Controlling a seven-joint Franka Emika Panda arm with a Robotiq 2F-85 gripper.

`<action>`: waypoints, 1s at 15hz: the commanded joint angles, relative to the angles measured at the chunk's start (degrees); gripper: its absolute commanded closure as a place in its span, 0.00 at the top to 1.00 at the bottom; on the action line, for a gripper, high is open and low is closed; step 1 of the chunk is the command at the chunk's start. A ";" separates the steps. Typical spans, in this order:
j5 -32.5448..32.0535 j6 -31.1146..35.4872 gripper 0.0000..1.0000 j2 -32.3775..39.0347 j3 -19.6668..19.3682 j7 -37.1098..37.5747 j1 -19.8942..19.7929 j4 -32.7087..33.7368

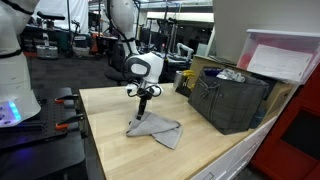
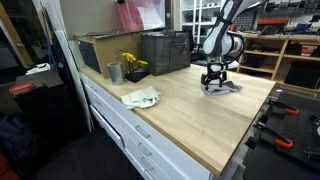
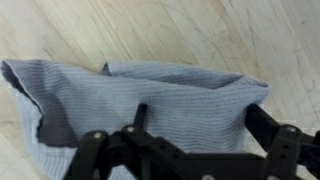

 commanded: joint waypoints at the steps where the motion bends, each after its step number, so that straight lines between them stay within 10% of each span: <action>1: -2.07 -3.01 1.00 -1.90 0.17 -0.70 0.74 -0.84; 11: -8.44 -1.84 1.00 1.27 -0.69 0.48 5.32 0.32; 15: -15.69 1.28 0.59 2.18 -7.23 6.38 10.23 -0.22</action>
